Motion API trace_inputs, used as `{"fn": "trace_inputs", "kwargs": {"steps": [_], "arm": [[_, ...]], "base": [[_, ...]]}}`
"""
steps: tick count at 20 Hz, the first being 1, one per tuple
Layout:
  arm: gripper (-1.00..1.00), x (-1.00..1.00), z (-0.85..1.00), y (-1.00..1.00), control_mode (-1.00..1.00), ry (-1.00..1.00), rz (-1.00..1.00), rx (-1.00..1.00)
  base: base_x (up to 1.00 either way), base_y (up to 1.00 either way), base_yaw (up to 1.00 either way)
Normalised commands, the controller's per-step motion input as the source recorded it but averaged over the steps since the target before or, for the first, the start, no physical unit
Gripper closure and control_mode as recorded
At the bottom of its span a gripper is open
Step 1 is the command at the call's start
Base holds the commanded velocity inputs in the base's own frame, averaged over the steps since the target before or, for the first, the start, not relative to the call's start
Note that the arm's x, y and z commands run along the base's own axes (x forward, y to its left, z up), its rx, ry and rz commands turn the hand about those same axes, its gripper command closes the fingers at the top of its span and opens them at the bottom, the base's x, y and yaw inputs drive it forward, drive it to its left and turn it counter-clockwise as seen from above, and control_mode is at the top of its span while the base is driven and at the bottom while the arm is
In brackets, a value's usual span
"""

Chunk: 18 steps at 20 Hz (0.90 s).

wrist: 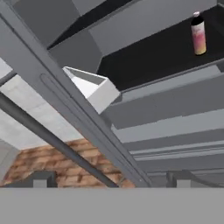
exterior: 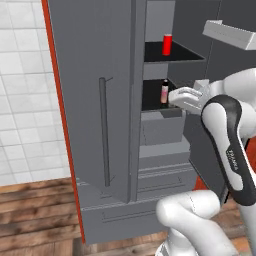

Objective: Open the fridge, grab two sodas, and place both sodas inside the bowl with ice on the dining counter.

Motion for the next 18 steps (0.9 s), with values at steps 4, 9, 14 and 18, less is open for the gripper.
{"fn": "trace_inputs", "kwargs": {"steps": [4, 9, 14, 18], "arm": [[-1.00, 0.50, 0.23, -0.07, -1.00, 0.20, -0.12, 0.24], [-1.00, 0.46, 0.00, 0.00, -1.00, 0.12, -0.06, 0.25], [-1.00, 0.40, -0.07, 0.12, -1.00, 0.03, -0.02, 0.26], [-1.00, 0.31, -0.07, 0.30, -1.00, 0.02, -0.03, 0.17]], "base": [[0.00, 0.00, 0.00], [0.00, 0.00, 0.00], [0.00, 0.00, 0.00], [0.00, 0.00, 0.00]]}}
